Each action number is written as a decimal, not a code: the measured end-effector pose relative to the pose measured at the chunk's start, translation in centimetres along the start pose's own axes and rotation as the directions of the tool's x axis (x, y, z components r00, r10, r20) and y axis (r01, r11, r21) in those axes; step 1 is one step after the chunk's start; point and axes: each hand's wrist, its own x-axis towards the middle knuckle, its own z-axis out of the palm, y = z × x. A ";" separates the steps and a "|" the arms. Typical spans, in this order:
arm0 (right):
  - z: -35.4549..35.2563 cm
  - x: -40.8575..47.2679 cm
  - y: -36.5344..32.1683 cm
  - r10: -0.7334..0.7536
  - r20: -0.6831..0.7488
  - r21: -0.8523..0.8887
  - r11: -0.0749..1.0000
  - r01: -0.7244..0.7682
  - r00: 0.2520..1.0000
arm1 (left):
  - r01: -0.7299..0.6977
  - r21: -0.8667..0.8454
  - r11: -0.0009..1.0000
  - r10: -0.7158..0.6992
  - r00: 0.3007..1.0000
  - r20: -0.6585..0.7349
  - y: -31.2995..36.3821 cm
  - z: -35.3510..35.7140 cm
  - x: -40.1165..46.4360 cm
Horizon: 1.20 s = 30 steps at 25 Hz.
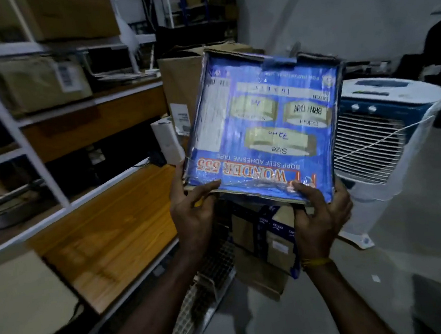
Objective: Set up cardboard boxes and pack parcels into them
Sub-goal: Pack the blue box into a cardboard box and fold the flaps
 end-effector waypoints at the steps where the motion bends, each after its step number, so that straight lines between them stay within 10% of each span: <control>1: -0.5 0.2 -1.2 -0.031 -0.002 0.021 0.999 0.031 1.000 | 0.009 0.000 1.000 -0.009 1.000 -0.029 0.8 -1.2 -0.2; 15: 9.5 0.5 -11.5 -0.291 0.457 0.369 0.922 0.118 0.841 | 0.253 0.422 0.871 -0.084 0.921 -0.380 0.4 -14.1 0.2; 20: 15.7 2.9 -11.4 -0.315 0.580 0.425 0.904 0.051 0.751 | 0.305 0.560 0.770 -0.112 0.929 -0.353 -2.1 -14.3 3.8; 30: 24.9 -2.6 -9.1 -0.157 0.577 0.548 0.802 -0.238 0.801 | 0.251 0.573 0.780 -0.096 0.953 -0.287 -14.0 -15.7 3.7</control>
